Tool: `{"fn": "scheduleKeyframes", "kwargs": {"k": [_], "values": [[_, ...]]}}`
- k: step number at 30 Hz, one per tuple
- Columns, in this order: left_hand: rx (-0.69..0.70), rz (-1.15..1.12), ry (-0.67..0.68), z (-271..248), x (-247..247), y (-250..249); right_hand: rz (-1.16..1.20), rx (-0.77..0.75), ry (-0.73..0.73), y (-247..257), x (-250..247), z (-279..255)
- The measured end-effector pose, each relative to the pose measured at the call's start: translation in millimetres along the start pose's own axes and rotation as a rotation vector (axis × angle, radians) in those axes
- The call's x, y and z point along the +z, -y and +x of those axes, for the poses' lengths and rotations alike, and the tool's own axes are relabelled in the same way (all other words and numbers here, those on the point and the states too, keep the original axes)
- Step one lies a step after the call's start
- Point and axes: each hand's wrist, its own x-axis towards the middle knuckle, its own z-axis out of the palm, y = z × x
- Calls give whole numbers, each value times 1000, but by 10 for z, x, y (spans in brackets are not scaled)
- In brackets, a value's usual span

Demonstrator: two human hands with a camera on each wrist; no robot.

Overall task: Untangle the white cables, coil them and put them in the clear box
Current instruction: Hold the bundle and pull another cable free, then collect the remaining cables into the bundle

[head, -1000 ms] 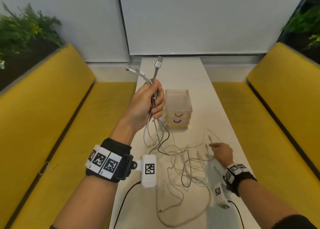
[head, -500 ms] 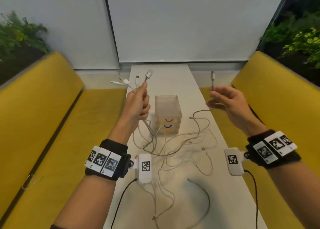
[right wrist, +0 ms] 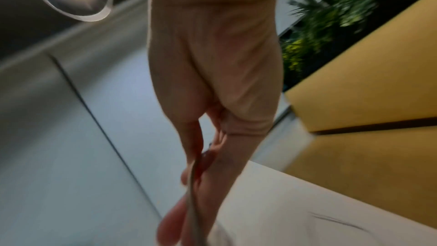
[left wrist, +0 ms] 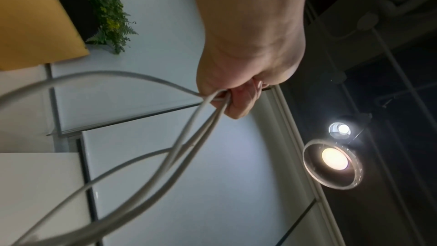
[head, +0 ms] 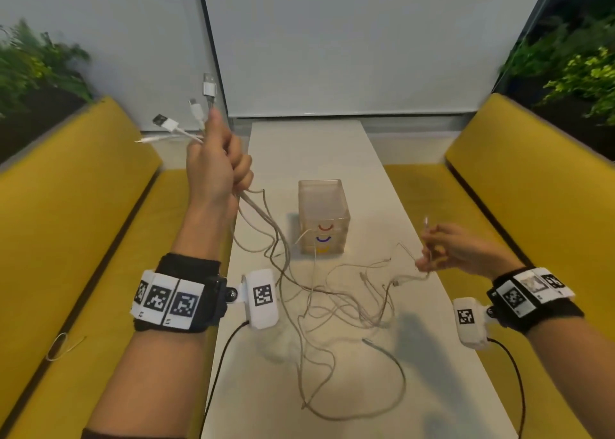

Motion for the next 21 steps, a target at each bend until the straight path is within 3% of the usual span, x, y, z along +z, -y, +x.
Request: {"fn": "scheduleKeyframes", "kwargs": {"k": [4, 6, 8, 9, 13, 16, 21], "values": [[0, -6, 26, 32, -29, -59, -330, 330, 103, -454, -16, 83], [-23, 14, 56, 40, -35, -30, -754, 475, 129, -575, 57, 148], [-58, 51, 98, 43, -32, 34, -1212, 456, 47, -689, 116, 284], [-76, 75, 119, 41, -30, 82, -1309, 382, 5, -744, 139, 382], [-156, 152, 207, 16, -31, 353, -1225, 143, -23, -972, 303, 850], [-230, 140, 228, 1, -29, 617, -1130, 34, -111, -1169, 429, 1169], [-305, 149, 251, 12, -22, 999, -1112, -72, -120, -1409, 489, 1612]]}}
